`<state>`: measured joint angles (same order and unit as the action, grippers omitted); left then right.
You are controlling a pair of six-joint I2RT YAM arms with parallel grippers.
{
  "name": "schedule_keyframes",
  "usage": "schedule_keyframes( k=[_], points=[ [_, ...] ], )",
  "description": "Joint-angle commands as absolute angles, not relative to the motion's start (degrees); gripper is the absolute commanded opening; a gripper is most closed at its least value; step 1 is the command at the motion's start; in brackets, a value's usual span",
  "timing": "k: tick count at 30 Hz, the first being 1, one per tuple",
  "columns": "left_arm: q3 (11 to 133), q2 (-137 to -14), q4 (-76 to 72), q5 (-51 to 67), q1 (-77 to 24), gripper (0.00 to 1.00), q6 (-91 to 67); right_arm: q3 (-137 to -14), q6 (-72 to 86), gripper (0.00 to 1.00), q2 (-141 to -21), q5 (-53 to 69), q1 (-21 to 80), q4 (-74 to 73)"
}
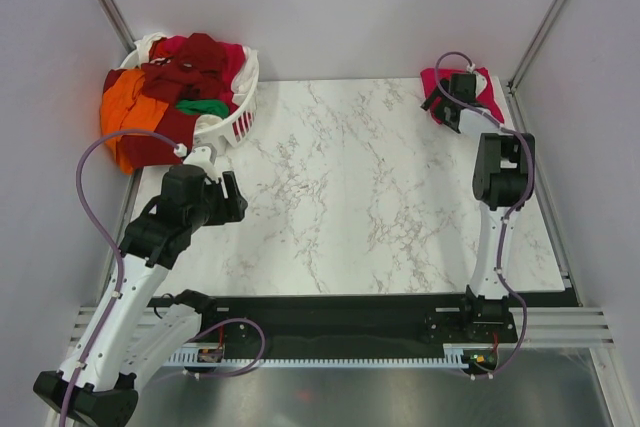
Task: Fold and stack the t-shirts
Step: Neatly place the folded tshirt to the corner
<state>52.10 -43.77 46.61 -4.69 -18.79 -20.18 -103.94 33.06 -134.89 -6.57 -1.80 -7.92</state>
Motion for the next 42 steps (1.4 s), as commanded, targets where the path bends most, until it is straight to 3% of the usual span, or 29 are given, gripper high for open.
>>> schedule_keyframes(
  k=[1, 9, 12, 13, 15, 16, 18, 20, 23, 25, 31, 34, 36, 37, 38, 40, 42],
  points=[
    [51.9, -43.4, 45.1, -6.3, -19.0, 0.72, -21.8, -97.1, 30.5, 0.97, -128.6, -14.9, -3.2, -15.9],
    [51.9, -43.2, 45.0, -6.6, -18.9, 0.72, -21.9, -83.3, 26.9, 0.97, -110.1, -10.5, -3.2, -16.0],
    [51.9, -43.1, 45.1, -6.5, -18.9, 0.72, -21.9, -84.8, 26.2, 0.87, -107.8, -2.3, -3.2, -10.8],
    [51.9, -43.1, 45.0, -6.5, -18.9, 0.72, -21.9, -86.6, 26.5, 0.68, -108.5, -1.4, -3.3, -10.6],
    [51.9, -42.7, 45.0, -6.6, -18.9, 0.72, -21.9, -94.9, 27.1, 0.41, -113.4, 1.4, -3.3, -11.2],
    [51.9, -42.6, 45.1, -6.8, -19.0, 0.72, -22.0, -98.0, 27.6, 0.22, -115.6, 1.8, -3.4, -11.5],
    [51.9, -42.1, 44.9, -7.1, -18.9, 0.72, -22.1, -107.3, 27.9, 0.06, -123.6, 2.9, -3.6, -12.1],
    [51.8, -41.7, 45.1, -7.4, -19.0, 0.72, -22.1, -112.1, 29.4, 0.0, -132.0, 3.0, -3.7, -11.3],
    [51.8, -41.6, 45.1, -7.5, -18.9, 0.72, -22.1, -123.9, 32.6, 0.0, -143.9, 9.0, -4.5, -10.7],
    [51.8, -41.5, 45.2, -7.6, -19.0, 0.73, -22.2, -125.2, 34.8, 0.0, -148.9, 13.1, -5.0, -10.8],
    [51.8, -41.8, 45.0, -7.2, -18.9, 0.72, -22.1, -102.8, 40.9, 0.0, -142.4, 15.4, -7.5, 5.6],
    [51.9, -42.3, 45.1, -6.9, -18.9, 0.72, -22.1, -103.4, 41.2, 0.03, -141.6, 19.2, -7.7, 5.5],
    [51.9, -42.4, 45.0, -6.9, -18.9, 0.72, -22.0, -107.0, 40.9, 0.17, -140.6, 21.4, -7.6, 3.3],
    [51.9, -42.4, 45.1, -7.0, -18.9, 0.73, -22.0, -107.1, 40.9, 0.5, -138.3, 23.3, -7.6, 3.3],
    [51.9, -42.1, 45.1, -6.9, -18.9, 0.73, -22.0, -107.5, 40.9, 0.63, -136.8, 24.1, -7.6, 3.9],
    [51.8, -41.9, 45.0, -7.0, -18.9, 0.74, -22.0, -107.8, 39.9, 0.83, -131.7, 25.8, -7.5, 4.8],
    [51.9, -41.4, 45.1, -7.0, -18.9, 0.75, -22.0, -109.6, 37.8, 0.9, -128.4, 27.7, -7.2, 5.2]
  ],
)
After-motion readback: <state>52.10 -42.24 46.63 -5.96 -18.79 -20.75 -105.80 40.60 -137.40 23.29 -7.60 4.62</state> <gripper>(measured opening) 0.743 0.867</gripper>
